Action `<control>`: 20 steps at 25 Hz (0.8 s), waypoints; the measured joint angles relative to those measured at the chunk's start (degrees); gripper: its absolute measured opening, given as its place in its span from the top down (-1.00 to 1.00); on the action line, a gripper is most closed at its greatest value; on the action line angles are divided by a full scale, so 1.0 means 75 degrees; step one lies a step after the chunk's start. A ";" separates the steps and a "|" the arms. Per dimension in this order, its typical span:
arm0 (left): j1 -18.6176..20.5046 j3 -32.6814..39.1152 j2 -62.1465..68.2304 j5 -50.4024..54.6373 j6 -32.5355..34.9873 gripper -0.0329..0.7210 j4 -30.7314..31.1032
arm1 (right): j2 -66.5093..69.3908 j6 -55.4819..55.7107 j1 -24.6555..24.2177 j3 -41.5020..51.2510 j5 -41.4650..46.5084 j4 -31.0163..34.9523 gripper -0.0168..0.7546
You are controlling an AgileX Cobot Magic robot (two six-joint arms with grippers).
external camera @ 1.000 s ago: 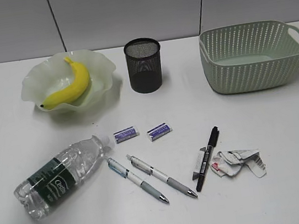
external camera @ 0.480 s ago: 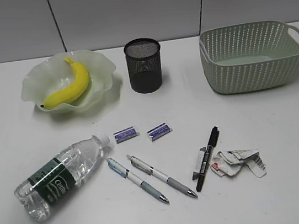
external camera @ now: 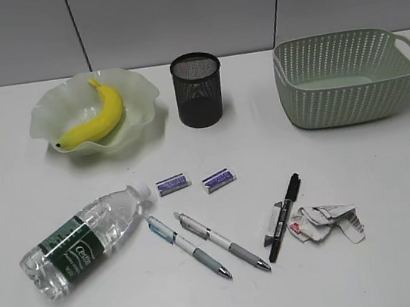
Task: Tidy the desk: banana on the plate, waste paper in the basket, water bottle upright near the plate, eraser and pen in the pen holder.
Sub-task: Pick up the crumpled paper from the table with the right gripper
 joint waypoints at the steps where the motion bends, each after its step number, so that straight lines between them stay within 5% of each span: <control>1: 0.0000 0.0232 -0.0381 0.0000 0.0001 -0.25 -0.0008 | 0.0000 0.0000 0.0000 0.0000 0.0000 0.0038 0.31; 5: 0.0000 0.0764 -0.1652 -0.0082 -0.0008 -0.24 -0.0023 | 0.0011 -0.0250 0.0000 -0.0076 -0.0168 0.0460 0.31; 13: 0.0000 0.0809 -0.2032 -0.0222 -0.0011 -0.24 -0.0037 | 0.2610 -0.4105 0.0037 -0.0382 -0.0831 0.2861 0.28; 20: 0.0000 0.0809 -0.1989 -0.0246 -0.0017 -0.24 -0.0077 | 0.5437 -0.5709 0.1382 -0.1220 -0.1253 0.2686 -0.31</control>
